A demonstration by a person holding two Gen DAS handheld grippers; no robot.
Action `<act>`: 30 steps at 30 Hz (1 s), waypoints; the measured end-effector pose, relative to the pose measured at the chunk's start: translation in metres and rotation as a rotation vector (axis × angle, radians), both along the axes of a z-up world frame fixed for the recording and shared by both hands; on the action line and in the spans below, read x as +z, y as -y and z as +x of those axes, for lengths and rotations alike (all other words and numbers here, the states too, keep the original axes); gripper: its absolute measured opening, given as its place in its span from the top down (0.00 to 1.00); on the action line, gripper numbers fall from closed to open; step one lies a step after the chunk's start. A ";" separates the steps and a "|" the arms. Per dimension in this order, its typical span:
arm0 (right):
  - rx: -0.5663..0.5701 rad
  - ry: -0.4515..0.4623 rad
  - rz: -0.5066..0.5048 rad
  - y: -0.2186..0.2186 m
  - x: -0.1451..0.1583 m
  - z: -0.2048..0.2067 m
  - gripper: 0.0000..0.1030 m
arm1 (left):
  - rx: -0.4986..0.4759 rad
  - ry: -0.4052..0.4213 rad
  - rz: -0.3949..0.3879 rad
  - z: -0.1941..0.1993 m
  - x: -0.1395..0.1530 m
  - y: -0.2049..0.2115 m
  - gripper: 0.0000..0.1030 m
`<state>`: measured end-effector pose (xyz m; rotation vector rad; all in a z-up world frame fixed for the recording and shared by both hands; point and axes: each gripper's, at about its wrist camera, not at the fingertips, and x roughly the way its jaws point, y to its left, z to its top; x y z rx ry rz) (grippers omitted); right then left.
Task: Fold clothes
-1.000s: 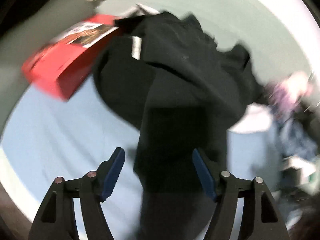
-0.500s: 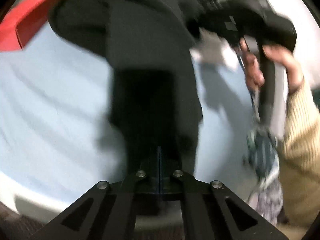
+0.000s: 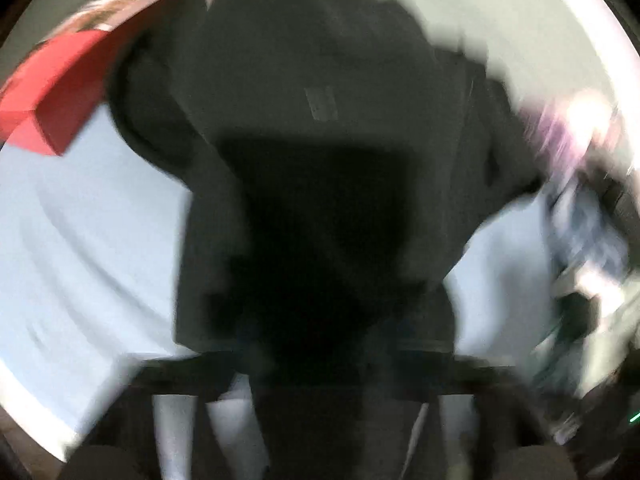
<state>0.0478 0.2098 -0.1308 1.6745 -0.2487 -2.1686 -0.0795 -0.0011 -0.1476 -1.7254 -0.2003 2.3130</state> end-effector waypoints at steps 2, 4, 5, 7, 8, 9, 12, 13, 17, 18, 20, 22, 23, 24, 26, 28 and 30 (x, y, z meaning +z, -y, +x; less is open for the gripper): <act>-0.085 -0.117 0.014 -0.018 0.034 -0.022 0.36 | -0.075 0.063 -0.061 0.015 -0.026 -0.018 1.00; -0.143 -0.244 0.089 -0.027 0.064 -0.048 0.26 | -0.113 0.040 -0.062 0.039 -0.025 -0.017 1.00; -0.160 -0.311 0.138 -0.027 0.076 -0.061 0.23 | -0.115 0.068 -0.008 0.051 -0.019 -0.009 1.00; -0.193 -0.412 0.228 -0.026 0.086 -0.090 0.14 | -0.089 0.085 0.093 0.067 -0.004 0.012 1.00; -0.210 -0.460 0.272 -0.025 0.090 -0.106 0.12 | -0.060 0.057 0.103 0.071 0.009 0.021 1.00; -0.211 -0.453 0.292 -0.022 0.083 -0.124 0.15 | -0.031 0.028 0.112 0.076 0.023 0.031 1.00; -0.199 -0.283 0.218 -0.019 0.045 -0.154 0.96 | 0.080 -0.056 0.111 0.079 0.059 0.055 0.92; -0.209 -0.211 0.151 -0.019 0.031 -0.154 0.96 | 0.133 -0.082 0.091 0.073 0.070 0.061 0.71; 0.007 -0.169 -0.038 0.015 0.020 -0.080 0.96 | 0.204 -0.111 0.208 0.015 0.078 0.052 0.23; 0.063 -0.128 -0.082 0.021 0.018 -0.055 0.96 | 0.189 -0.095 0.243 -0.003 0.063 0.039 0.23; 0.148 -0.040 -0.167 0.026 0.013 -0.007 0.96 | 0.151 -0.084 0.257 -0.027 0.043 0.013 0.25; 0.182 -0.001 -0.212 0.023 0.015 0.025 0.96 | 0.043 -0.107 0.102 -0.038 0.026 -0.030 0.35; 0.185 -0.002 -0.220 0.020 0.018 0.031 0.96 | -0.005 -0.092 0.013 -0.039 0.013 -0.050 0.50; 0.187 -0.002 -0.228 0.018 0.022 0.037 0.96 | -0.053 -0.076 -0.076 -0.040 0.001 -0.070 0.82; 0.139 -0.034 -0.236 -0.001 0.038 0.038 0.96 | -0.059 -0.029 -0.100 -0.035 -0.024 -0.077 0.85; 0.089 -0.074 -0.237 -0.021 0.056 0.036 0.89 | -0.028 -0.006 0.002 -0.026 -0.024 -0.059 0.87; 0.036 -0.121 -0.213 -0.035 0.071 0.024 0.65 | 0.021 0.032 0.147 -0.013 -0.012 -0.029 0.87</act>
